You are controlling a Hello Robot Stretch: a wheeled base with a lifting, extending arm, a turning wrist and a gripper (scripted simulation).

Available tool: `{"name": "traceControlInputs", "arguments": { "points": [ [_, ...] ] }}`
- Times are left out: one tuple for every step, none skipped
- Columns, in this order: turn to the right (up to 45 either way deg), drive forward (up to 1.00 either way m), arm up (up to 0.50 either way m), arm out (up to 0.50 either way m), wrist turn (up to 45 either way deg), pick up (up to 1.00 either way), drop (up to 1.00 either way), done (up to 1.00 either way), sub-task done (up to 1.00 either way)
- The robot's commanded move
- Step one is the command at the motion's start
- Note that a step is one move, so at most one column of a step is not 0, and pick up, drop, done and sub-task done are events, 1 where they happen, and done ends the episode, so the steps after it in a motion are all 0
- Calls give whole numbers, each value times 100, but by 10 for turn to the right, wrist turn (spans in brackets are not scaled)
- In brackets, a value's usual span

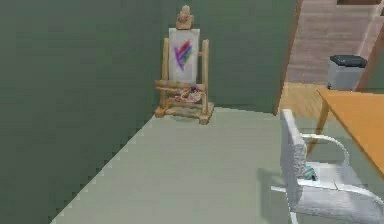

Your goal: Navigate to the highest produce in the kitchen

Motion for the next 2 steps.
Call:
{"name": "traceControlInputs", "arguments": {
  "points": [
    [0, 70, 0, 0, 0, 0, 0, 0, 0],
    [150, 0, 0, 0, 0, 0, 0, 0, 0]
  ]
}}
